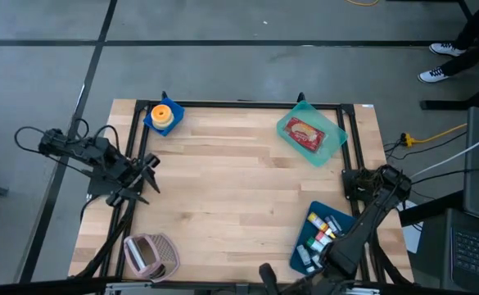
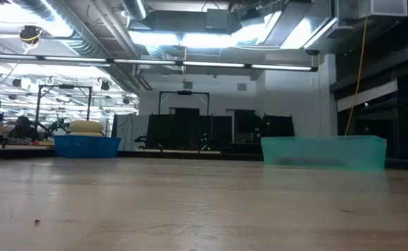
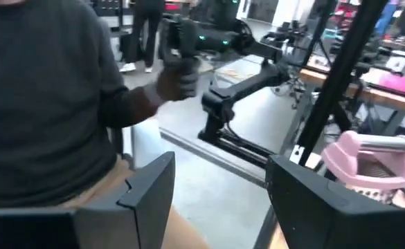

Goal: Pick & Place Food Item
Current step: Return to Home Position

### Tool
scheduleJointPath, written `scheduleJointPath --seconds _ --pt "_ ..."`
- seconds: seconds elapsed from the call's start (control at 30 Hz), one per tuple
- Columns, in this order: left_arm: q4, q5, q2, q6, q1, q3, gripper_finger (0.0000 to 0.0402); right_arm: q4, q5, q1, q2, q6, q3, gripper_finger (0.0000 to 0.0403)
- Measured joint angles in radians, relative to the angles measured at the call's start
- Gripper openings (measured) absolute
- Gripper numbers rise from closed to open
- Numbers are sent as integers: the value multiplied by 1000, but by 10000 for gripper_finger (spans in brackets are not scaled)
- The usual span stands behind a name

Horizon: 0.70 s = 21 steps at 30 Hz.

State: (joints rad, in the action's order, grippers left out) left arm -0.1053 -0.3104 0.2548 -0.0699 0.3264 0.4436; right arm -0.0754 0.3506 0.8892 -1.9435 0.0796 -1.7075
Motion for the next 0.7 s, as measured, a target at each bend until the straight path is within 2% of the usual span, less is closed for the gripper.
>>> scheduleJointPath --seconds 0.07,0.2,0.27,0.33,0.43,0.5,0.6,0.7 --pt "-21 9 -16 -12 -1 0 189 27 -66 0 17 -27 1 222" --pt "-30 -30 -57 -17 0 -1 189 -13 -301 -15 86 11 75 222" --pt "-60 -25 -85 -24 -1 -1 189 -52 -375 -30 143 -1 186 222" --pt "-114 -6 -120 -25 -1 -1 189 -193 -400 -58 213 -24 352 222" --pt "-159 -21 -171 -12 -1 -1 189 -499 -403 -100 338 -46 642 222" --pt "-169 -71 -213 -1 0 -12 189 -664 -359 -110 405 -51 818 222" --pt "-142 -101 -253 24 0 -67 189 -766 -216 -105 475 -109 1006 222" --pt "-134 -118 -252 44 -2 -121 189 -808 -122 -99 538 -127 1105 222"
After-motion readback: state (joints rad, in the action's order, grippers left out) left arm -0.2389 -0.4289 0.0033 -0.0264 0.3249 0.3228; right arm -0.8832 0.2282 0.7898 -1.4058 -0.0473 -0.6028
